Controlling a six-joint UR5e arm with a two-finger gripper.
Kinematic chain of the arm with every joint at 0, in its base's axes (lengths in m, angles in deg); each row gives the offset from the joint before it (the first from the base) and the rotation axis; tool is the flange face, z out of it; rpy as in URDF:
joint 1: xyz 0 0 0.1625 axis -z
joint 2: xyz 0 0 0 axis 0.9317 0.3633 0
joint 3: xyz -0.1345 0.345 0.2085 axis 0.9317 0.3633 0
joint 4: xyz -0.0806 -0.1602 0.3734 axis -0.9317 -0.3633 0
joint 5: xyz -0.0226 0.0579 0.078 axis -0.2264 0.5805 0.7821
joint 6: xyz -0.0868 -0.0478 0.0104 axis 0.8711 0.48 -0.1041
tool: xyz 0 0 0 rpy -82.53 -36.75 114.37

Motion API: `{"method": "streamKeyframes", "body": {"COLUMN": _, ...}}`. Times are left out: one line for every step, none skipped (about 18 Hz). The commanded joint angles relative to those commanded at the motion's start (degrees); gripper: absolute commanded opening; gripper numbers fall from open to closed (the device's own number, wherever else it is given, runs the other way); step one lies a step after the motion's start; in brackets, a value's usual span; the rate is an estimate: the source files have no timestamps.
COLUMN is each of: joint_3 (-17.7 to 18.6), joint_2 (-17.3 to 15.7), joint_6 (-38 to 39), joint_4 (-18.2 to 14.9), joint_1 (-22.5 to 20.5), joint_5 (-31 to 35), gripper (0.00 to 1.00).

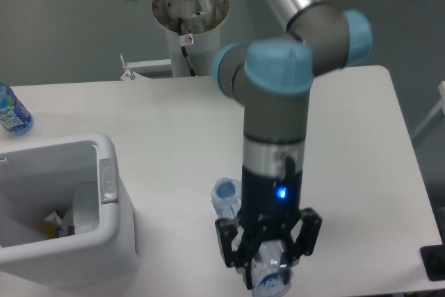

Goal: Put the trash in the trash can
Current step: 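Lift the bottle and carry it over the bin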

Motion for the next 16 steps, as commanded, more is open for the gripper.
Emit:
{"method": "streamKeyframes", "body": {"joint_3": 0.0, "joint_2": -0.88, "joint_6": 0.26, "joint_4": 0.61, "joint_1": 0.7, "joint_5": 0.0, "gripper": 0.56}}
{"method": "streamKeyframes", "body": {"joint_3": 0.0, "joint_2": -1.15, "joint_6": 0.35, "joint_4": 1.58, "joint_1": 1.92, "joint_5": 0.0, "gripper": 0.56}}
{"method": "streamKeyframes", "body": {"joint_3": 0.0, "joint_2": -1.24, "joint_6": 0.44, "joint_4": 3.06, "joint_1": 3.07, "joint_5": 0.09, "gripper": 0.56}}
{"method": "streamKeyframes", "body": {"joint_3": 0.0, "joint_2": -1.41, "joint_6": 0.53, "joint_4": 3.86, "joint_1": 4.04, "joint_5": 0.09, "gripper": 0.56}}
{"method": "streamKeyframes", "body": {"joint_3": 0.0, "joint_2": -1.94, "joint_6": 0.79, "joint_4": 4.04, "joint_1": 5.09, "joint_5": 0.09, "gripper": 0.56}}
{"method": "streamKeyframes", "body": {"joint_3": 0.0, "joint_2": -2.38, "joint_6": 0.79, "joint_4": 4.05, "joint_1": 5.97, "joint_5": 0.09, "gripper": 0.56}}
{"method": "streamKeyframes", "body": {"joint_3": 0.17, "joint_2": -2.99, "joint_6": 0.88, "joint_4": 4.05, "joint_1": 7.37, "joint_5": 0.09, "gripper": 0.56}}
{"method": "streamKeyframes", "body": {"joint_3": 0.87, "joint_2": -3.61, "joint_6": 1.23, "joint_4": 4.05, "joint_1": 9.56, "joint_5": 0.09, "gripper": 0.56}}
{"method": "streamKeyframes", "body": {"joint_3": 1.92, "joint_2": -4.31, "joint_6": 1.32, "joint_4": 4.05, "joint_1": 11.24, "joint_5": 0.09, "gripper": 0.56}}
{"method": "streamKeyframes", "body": {"joint_3": 2.72, "joint_2": -4.66, "joint_6": 1.23, "joint_4": 4.05, "joint_1": 12.04, "joint_5": 0.09, "gripper": 0.56}}
{"method": "streamKeyframes", "body": {"joint_3": 2.81, "joint_2": -4.75, "joint_6": 1.23, "joint_4": 4.05, "joint_1": 12.39, "joint_5": 0.09, "gripper": 0.56}}
{"method": "streamKeyframes", "body": {"joint_3": 2.9, "joint_2": -4.75, "joint_6": 1.14, "joint_4": 4.05, "joint_1": 13.09, "joint_5": 0.0, "gripper": 0.56}}
{"method": "streamKeyframes", "body": {"joint_3": 3.07, "joint_2": -4.49, "joint_6": 1.06, "joint_4": 4.05, "joint_1": 13.97, "joint_5": 0.09, "gripper": 0.56}}
{"method": "streamKeyframes", "body": {"joint_3": 3.25, "joint_2": -4.23, "joint_6": 1.05, "joint_4": 4.05, "joint_1": 14.5, "joint_5": 0.09, "gripper": 0.56}}
{"method": "streamKeyframes", "body": {"joint_3": 3.6, "joint_2": -3.79, "joint_6": 1.05, "joint_4": 4.05, "joint_1": 15.9, "joint_5": 0.09, "gripper": 0.57}}
{"method": "streamKeyframes", "body": {"joint_3": 3.69, "joint_2": -3.35, "joint_6": 0.97, "joint_4": 4.13, "joint_1": 17.22, "joint_5": 0.09, "gripper": 0.61}}
